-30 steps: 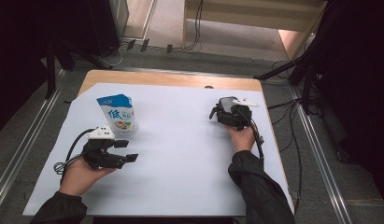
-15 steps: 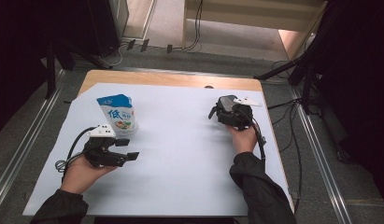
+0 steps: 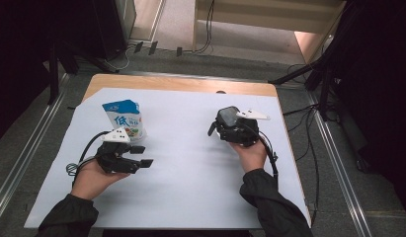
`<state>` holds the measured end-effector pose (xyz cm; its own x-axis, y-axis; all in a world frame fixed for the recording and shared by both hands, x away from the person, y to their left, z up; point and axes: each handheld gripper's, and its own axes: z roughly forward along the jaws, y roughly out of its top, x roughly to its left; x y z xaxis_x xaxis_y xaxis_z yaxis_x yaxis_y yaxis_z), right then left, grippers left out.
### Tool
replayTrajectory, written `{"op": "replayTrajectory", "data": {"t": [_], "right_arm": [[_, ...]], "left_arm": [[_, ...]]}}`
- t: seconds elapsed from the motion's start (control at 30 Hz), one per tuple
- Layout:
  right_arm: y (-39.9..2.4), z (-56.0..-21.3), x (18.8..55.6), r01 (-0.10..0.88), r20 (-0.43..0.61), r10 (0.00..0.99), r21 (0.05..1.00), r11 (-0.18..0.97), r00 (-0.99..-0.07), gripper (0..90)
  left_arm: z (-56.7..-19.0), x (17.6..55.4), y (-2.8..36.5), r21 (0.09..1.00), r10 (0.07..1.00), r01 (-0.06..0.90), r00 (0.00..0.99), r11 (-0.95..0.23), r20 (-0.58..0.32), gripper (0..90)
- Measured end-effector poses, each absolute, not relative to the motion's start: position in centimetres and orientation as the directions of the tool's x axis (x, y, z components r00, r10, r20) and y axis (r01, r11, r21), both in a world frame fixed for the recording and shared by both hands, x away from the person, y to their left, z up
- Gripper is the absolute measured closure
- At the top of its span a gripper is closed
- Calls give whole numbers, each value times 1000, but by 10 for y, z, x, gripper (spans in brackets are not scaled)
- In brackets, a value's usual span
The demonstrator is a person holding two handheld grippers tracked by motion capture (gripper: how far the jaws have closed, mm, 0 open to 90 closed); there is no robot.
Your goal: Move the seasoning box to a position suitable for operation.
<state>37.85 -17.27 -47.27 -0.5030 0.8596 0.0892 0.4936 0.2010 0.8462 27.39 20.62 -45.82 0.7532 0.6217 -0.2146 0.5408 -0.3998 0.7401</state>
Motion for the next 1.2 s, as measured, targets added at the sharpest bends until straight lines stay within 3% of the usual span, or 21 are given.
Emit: {"op": "replayTrajectory", "data": {"t": [0.53, 1.2], "right_arm": [[-143, -473, 340, 475, 94, 798, 842, 255, -595, 159], [-92, -496, 326, 462, 87, 721, 818, 342, -688, 159]], "left_arm": [[-459, 288, 196, 740, 596, 534, 770, -408, -228, 400], [-461, 293, 197, 739, 615, 552, 751, -386, -240, 404]]}}
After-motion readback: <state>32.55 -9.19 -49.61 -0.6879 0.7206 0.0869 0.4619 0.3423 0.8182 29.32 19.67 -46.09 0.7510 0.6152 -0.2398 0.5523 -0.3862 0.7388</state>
